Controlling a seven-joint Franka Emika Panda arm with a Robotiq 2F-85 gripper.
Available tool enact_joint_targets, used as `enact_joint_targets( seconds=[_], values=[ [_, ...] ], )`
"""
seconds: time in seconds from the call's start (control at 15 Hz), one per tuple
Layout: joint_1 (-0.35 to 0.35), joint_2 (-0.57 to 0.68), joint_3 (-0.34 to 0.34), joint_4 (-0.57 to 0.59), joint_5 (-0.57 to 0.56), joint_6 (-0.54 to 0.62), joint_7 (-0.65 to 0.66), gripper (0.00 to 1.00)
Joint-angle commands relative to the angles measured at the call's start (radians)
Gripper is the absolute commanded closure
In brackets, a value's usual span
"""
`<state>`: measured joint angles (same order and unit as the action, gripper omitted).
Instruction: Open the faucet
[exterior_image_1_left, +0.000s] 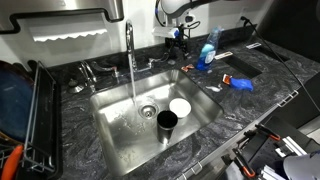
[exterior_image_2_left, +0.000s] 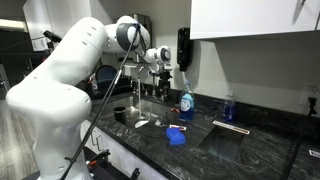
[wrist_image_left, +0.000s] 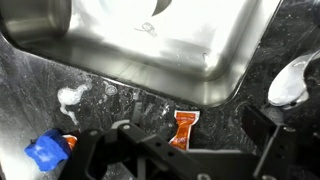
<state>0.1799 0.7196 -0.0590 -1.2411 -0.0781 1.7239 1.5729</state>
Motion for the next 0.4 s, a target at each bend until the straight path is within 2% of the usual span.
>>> enact_joint_targets(
  seconds=[0.0,0.33],
  values=[
    [-0.017,-0.021,0.01,0.001,0.043,0.051,0.014,0.0],
    [0.018,-0.157,-0.005,-0.1,-0.002,0.308,0.068,0.0]
  ],
)
